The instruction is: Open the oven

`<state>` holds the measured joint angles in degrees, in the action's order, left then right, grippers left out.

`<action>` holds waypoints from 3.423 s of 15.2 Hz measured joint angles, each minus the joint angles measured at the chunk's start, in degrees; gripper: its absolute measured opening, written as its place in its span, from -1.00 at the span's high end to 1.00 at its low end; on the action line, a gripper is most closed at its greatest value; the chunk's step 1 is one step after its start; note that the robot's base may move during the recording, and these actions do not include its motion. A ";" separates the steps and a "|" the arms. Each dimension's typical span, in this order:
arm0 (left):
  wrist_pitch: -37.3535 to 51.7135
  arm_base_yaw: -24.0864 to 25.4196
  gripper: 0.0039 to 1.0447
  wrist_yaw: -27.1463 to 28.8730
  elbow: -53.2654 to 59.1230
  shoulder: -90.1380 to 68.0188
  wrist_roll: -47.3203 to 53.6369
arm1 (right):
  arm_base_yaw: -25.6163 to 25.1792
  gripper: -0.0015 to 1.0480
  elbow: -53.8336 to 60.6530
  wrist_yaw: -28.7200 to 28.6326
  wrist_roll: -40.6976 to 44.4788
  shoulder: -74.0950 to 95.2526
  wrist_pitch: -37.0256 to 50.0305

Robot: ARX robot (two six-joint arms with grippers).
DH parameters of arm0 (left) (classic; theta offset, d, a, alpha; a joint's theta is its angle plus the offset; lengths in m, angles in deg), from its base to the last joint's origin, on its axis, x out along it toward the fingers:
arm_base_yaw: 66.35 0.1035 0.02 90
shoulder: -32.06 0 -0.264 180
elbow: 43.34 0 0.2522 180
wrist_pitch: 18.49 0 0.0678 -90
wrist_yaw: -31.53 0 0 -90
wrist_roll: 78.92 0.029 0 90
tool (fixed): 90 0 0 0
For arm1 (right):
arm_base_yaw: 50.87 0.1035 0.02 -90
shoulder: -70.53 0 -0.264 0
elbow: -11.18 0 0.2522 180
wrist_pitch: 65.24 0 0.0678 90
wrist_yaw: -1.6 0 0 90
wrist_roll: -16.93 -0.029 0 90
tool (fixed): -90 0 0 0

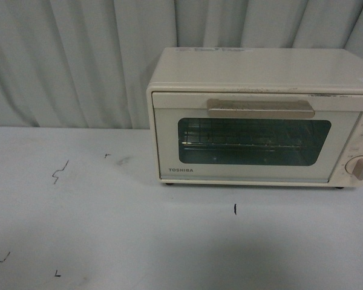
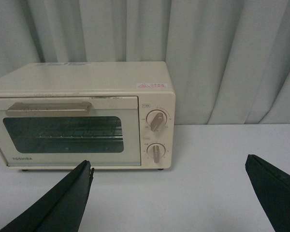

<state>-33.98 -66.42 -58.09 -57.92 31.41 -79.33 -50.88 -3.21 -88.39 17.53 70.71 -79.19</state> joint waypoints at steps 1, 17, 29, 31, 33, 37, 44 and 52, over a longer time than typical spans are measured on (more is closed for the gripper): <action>-11.93 -0.39 -0.88 2.12 -5.01 -5.55 0.90 | 0.00 -0.87 0.00 0.02 0.02 0.00 -0.02; 22.23 -33.05 -0.88 -5.18 -41.42 -100.43 -54.75 | 0.00 -0.87 0.00 0.00 0.02 0.02 -0.02; 26.82 -35.39 -0.88 -0.42 -45.42 -115.71 -72.70 | 0.00 -0.87 0.00 -0.02 0.02 0.02 -0.02; 26.32 -35.76 -0.88 -0.24 -46.66 -116.67 -73.29 | 0.00 -0.87 0.00 -0.02 0.00 0.02 -0.02; 26.51 -36.02 -0.88 -0.42 -47.54 -117.48 -73.81 | 0.00 -0.87 0.00 -0.02 0.02 0.02 -0.02; 26.69 -36.33 -0.88 -0.87 -47.58 -117.59 -73.68 | 0.00 -0.87 0.00 -0.02 0.02 0.02 0.00; 26.69 -36.33 -0.88 -0.90 -47.58 -117.59 -73.68 | 0.00 -0.87 0.00 -0.02 0.02 0.02 -0.02; 26.67 -36.54 -0.88 -1.05 -47.58 -117.59 -73.68 | 1.81 -0.87 -23.85 7.06 8.26 45.38 20.50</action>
<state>-7.32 -102.97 -59.14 -105.50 -86.18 -153.01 -49.06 -27.05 -81.33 25.79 116.09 -58.69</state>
